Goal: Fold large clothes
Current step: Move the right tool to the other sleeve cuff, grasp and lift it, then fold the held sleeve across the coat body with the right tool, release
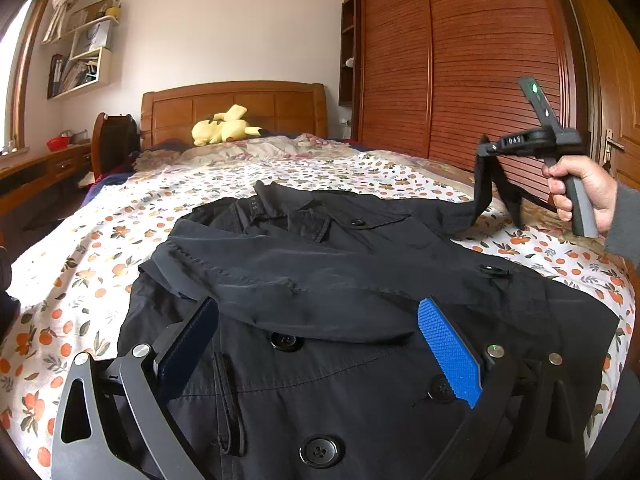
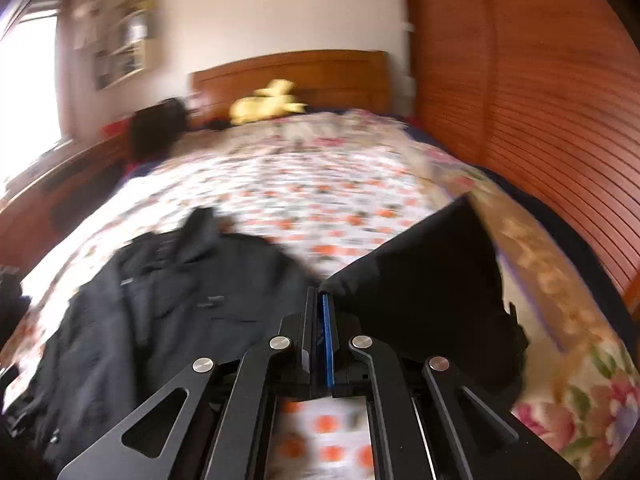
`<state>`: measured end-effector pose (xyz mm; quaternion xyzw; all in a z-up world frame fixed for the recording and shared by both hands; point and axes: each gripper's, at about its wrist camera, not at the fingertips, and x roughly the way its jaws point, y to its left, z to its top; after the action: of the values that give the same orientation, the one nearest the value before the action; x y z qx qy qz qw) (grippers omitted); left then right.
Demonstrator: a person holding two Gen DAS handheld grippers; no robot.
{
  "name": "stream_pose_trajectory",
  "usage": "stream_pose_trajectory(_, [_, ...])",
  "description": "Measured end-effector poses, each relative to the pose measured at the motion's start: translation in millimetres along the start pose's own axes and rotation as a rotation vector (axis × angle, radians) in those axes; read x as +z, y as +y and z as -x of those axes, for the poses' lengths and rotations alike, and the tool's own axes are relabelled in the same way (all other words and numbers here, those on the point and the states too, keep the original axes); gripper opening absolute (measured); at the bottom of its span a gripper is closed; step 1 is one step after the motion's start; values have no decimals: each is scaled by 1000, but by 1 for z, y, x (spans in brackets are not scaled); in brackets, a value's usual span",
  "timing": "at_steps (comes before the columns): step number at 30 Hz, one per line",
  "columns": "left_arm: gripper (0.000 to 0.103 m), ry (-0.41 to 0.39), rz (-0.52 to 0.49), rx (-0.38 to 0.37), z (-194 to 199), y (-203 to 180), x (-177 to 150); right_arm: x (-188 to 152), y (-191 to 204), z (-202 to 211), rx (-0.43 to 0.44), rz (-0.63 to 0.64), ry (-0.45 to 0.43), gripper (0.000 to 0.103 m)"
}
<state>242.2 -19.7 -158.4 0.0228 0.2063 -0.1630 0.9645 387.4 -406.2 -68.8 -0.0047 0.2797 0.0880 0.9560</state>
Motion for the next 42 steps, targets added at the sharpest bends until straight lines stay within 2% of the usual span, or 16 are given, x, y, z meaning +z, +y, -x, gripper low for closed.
stream_pose_trajectory(6, [101,-1,0,-1,0,0,0,-6,74,3,147,113,32,2])
stream_pose_trajectory(10, [101,0,0,-1,0,0,0,-19,104,-6,208,157,102,2])
stream_pose_trajectory(15, [101,-2,-5,-3,0,-1,0,-40,120,-26,224,185,190,2])
stream_pose_trajectory(22, [101,3,-11,-17,3,-1,5,-65,131,-36,180,190,265,3])
stream_pose_trajectory(24, [101,-3,-14,-11,6,-1,5,-68,132,-31,153,189,266,11])
stream_pose_trajectory(26, [101,1,-15,-12,9,-1,5,-69,132,-22,128,196,253,28])
stream_pose_trajectory(30, [101,8,-4,-24,14,0,5,-66,132,6,118,215,215,34])
stream_pose_trajectory(34, [101,4,-8,-31,20,-1,4,-59,118,27,67,218,164,62])
stream_pose_trajectory(42, [101,13,-21,-44,23,-6,-1,-44,59,12,-73,109,161,66])
